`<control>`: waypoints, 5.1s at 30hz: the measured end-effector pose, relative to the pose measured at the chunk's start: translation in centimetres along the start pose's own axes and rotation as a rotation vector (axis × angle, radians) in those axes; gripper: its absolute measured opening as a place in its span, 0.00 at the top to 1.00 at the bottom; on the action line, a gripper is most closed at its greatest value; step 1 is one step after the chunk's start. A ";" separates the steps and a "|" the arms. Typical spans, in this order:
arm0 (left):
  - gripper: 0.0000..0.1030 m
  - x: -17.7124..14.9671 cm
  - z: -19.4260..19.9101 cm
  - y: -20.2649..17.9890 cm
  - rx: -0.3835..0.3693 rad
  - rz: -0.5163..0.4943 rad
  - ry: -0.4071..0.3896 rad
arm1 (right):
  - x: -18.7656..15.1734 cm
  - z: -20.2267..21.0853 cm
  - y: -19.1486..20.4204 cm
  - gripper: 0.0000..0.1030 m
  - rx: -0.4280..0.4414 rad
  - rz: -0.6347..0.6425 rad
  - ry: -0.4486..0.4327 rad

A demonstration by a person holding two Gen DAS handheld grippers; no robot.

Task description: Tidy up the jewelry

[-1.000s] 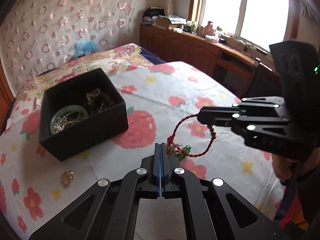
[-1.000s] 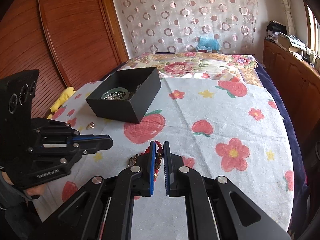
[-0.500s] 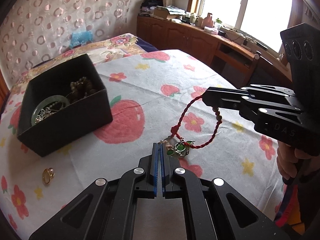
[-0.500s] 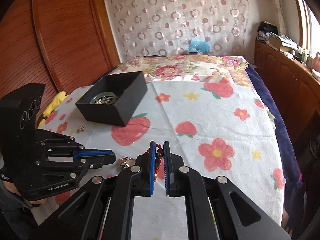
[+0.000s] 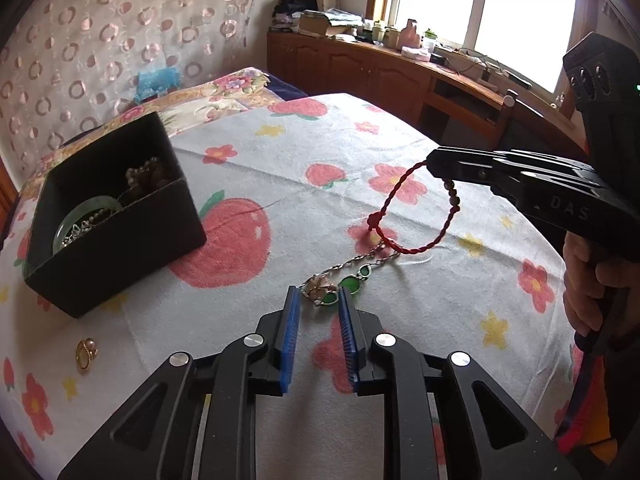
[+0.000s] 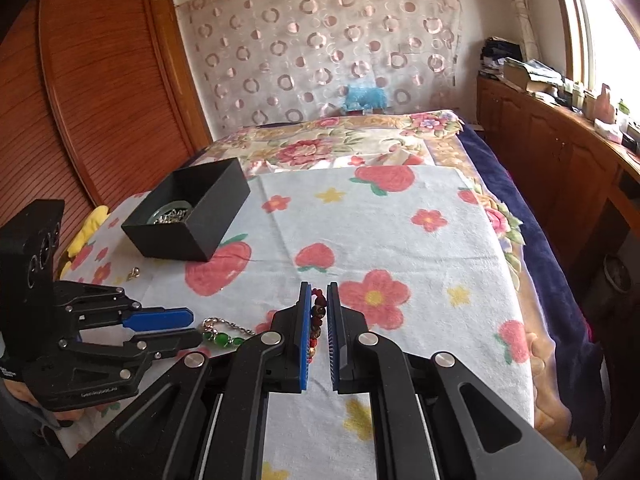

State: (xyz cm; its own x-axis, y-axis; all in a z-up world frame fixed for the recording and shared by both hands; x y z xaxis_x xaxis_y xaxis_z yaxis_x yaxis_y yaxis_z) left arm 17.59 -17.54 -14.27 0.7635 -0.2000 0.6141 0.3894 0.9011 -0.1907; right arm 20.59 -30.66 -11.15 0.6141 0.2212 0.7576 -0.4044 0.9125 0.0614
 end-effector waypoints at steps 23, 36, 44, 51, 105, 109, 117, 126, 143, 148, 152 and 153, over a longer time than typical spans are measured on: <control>0.95 1.1 -2.6 -2.9 0.020 -0.166 0.089 | -0.4 1.4 -0.8 0.91 0.002 -0.002 -0.023; 0.95 4.1 5.8 0.1 -0.086 -0.028 -0.090 | 0.4 0.8 1.2 0.91 0.027 0.035 -0.018; 0.95 5.3 8.8 1.9 -0.048 -0.004 -0.164 | 1.7 0.6 2.9 0.91 0.051 0.065 -0.028; 0.95 6.0 9.9 4.7 0.001 0.042 -0.199 | 4.5 0.6 5.2 0.91 0.076 0.109 -0.060; 0.58 -2.2 4.8 15.0 0.191 0.173 -0.044 | -2.1 -5.4 11.5 0.84 0.161 0.380 0.234; 0.58 -2.1 4.2 14.9 0.195 0.165 -0.031 | -1.8 -5.1 11.6 0.93 0.160 0.393 0.221; 0.73 -1.4 3.6 14.9 0.211 0.144 -0.043 | 0.1 -3.6 11.5 0.93 0.159 0.386 0.168; 0.82 -1.1 4.4 14.7 0.193 0.136 -0.058 | 3.2 -3.0 11.8 0.93 0.159 0.375 0.107; 0.82 4.8 8.5 13.7 0.180 0.144 -0.210 | 11.6 -7.3 14.1 0.93 0.200 0.328 0.013; 0.82 6.1 7.8 13.9 0.179 0.160 -0.216 | 12.3 -8.1 13.8 0.93 0.219 0.286 0.016; 0.82 6.8 7.3 14.1 0.174 0.177 -0.217 | 12.3 -8.3 13.2 0.92 0.219 0.267 0.016; 0.82 6.9 7.1 14.1 0.175 0.178 -0.217 | 12.2 -8.2 13.0 0.92 0.222 0.260 0.015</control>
State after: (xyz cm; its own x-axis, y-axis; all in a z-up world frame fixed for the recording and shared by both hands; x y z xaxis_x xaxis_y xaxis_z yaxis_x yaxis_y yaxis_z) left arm 24.70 -3.54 -7.30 0.6770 0.0365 0.7351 0.1504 0.9708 -0.1868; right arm 28.41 -13.25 -6.44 0.4801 0.4436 0.7568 -0.6856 0.7280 0.0082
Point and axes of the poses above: each gripper's, at about its wrist camera, not at the fingertips, and z roughly against the way its jaws point, y to its left, x to its top, the point moved 6 cm from there along -z, roughly the way its jaws point, and after that the axes turned 10 degrees about z, right-handed, at the moved point
